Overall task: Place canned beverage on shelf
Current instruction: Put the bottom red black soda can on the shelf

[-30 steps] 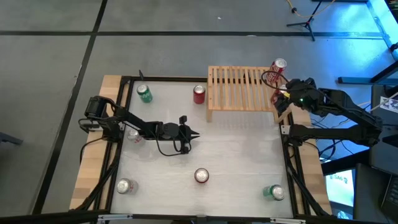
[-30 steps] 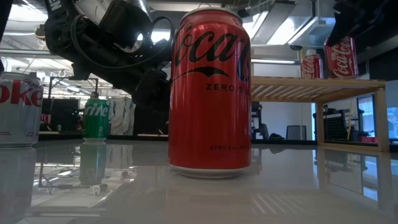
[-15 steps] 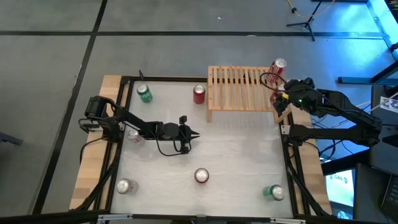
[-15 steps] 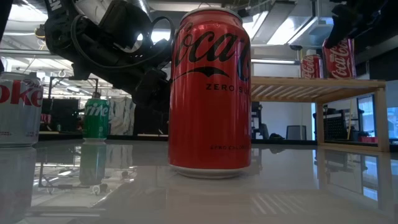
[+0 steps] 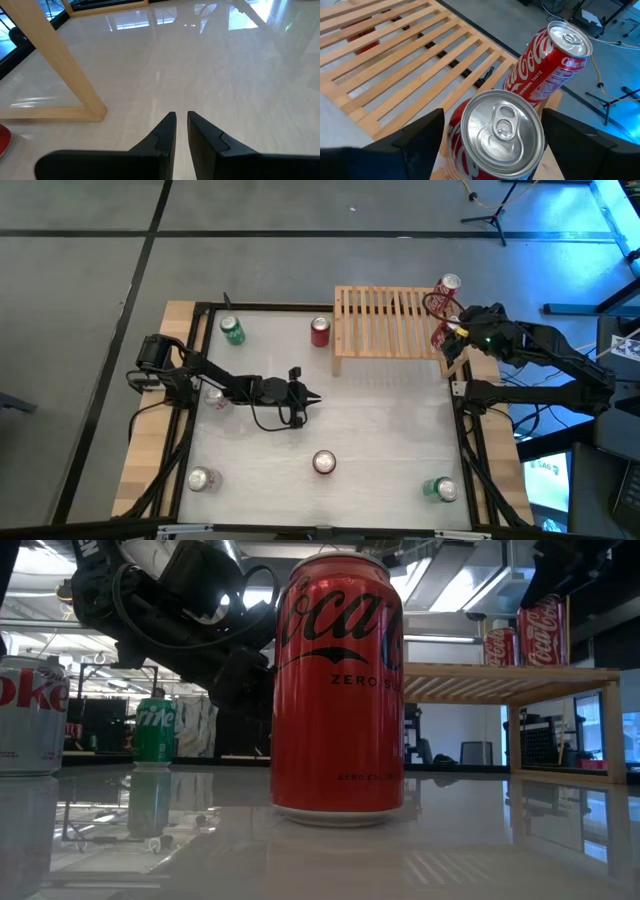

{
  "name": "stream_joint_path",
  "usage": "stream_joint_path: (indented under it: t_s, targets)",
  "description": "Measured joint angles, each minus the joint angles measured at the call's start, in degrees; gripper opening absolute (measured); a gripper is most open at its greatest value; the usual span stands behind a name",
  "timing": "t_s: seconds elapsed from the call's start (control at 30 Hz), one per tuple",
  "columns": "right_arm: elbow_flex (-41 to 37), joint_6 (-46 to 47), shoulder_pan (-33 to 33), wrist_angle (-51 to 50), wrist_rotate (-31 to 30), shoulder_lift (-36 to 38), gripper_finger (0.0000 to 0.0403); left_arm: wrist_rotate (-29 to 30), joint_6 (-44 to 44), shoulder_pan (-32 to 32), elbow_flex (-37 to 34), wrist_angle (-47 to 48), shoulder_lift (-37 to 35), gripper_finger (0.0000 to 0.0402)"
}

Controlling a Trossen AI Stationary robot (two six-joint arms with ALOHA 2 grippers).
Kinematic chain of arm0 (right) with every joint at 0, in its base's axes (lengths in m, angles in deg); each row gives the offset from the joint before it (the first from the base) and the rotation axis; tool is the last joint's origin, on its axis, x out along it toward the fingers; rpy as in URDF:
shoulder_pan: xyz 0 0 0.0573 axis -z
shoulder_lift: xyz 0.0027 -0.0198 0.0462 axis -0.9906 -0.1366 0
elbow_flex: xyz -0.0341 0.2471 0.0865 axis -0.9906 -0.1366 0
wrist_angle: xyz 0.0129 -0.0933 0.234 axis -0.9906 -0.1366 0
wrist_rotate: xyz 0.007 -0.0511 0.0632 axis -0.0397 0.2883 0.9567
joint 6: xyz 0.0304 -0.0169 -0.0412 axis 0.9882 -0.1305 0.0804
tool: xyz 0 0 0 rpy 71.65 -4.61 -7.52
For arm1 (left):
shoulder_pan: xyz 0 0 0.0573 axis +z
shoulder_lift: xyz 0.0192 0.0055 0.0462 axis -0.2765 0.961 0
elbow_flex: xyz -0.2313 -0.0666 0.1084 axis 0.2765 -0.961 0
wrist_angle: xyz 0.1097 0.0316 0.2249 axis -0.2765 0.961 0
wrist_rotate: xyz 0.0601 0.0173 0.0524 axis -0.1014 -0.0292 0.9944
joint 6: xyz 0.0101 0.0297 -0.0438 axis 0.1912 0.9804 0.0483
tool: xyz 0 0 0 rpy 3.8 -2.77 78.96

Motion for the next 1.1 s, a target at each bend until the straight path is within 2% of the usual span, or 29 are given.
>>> stream_joint_path:
  t_s: [0.27,0.4,0.6,0.83,0.93,1.1]
  targets:
    - [4.72,0.0,0.0,-0.55,0.1,-0.55,0.0328,0.0,0.0,0.02,0.0,0.02,0.0,0.004]
    - [8.8,0.07,0.0,-1.24,2.64,-0.92,0.0328,0.0,0.0,0.02,0.0,-0.01,0.0,0.004]
    - [9.14,-1.82,-0.02,5.61,14.61,-0.9,0.0328,0.02,0.04,0.04,0.0,-1.55,0.0,0.004]
    - [1.32,-4.0,-1.74,18.16,28.99,-3.68,0.0328,0.82,0.6,0.09,0.0,-2.93,-0.27,0.0043]
    - [-1.02,-5.72,-5.76,24.15,29.99,-6.42,0.0328,1.57,0.46,0.47,0.0,-2.77,-0.94,0.0066]
    - [0.52,-8.36,-10.21,25.1,25.29,-9.84,0.0328,2.17,-1.27,1.67,0.97,2.77,-5.05,0.0133]
